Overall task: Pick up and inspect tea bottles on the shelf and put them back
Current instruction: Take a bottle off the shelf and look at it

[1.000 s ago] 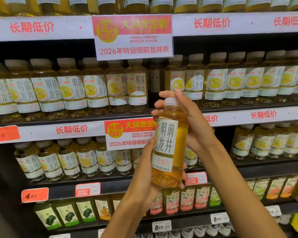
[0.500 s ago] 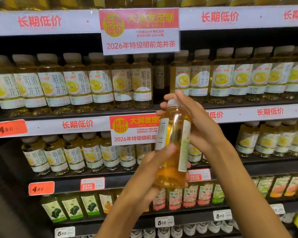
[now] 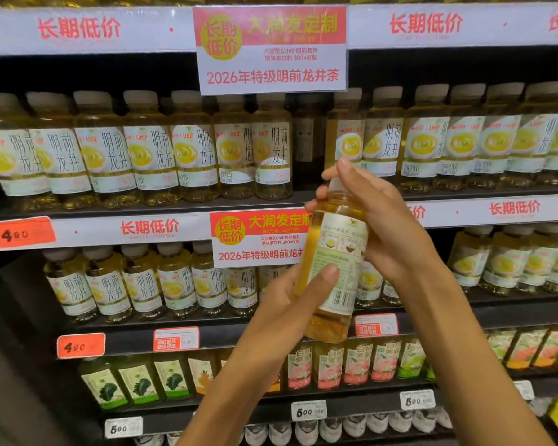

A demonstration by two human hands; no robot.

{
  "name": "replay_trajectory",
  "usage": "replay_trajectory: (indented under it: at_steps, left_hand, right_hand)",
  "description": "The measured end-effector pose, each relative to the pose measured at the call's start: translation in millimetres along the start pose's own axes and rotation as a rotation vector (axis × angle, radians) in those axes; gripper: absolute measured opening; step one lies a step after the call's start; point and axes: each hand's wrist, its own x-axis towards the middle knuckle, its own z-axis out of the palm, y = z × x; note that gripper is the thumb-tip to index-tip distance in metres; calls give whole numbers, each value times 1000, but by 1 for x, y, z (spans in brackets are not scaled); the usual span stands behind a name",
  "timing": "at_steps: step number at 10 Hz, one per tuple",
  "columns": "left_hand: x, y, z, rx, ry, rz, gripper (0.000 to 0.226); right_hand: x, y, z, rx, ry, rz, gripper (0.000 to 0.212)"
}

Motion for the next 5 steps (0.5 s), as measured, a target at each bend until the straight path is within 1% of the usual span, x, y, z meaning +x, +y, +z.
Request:
replay_trajectory:
  at_steps: [1, 2, 3, 4, 5]
  left_hand:
    - [-1, -1, 3, -163, -53, -29, 44]
    - [-4, 4, 6, -590, -207, -125, 63]
    - [-8, 6, 13, -757, -370, -163, 67]
    - [-13, 16, 18, -902, -420, -193, 68]
    - [-16, 28, 18, -1101, -489, -166, 68]
  right_hand:
    - [0, 0, -2, -36, -34, 35, 25]
    - [-3, 1, -3, 136, -82, 58, 23]
    - [-2, 6, 0, 403, -118, 111, 24]
    - [-2, 11, 4, 524, -112, 159, 31]
    - [-1, 5, 11, 478, -23, 255, 32]
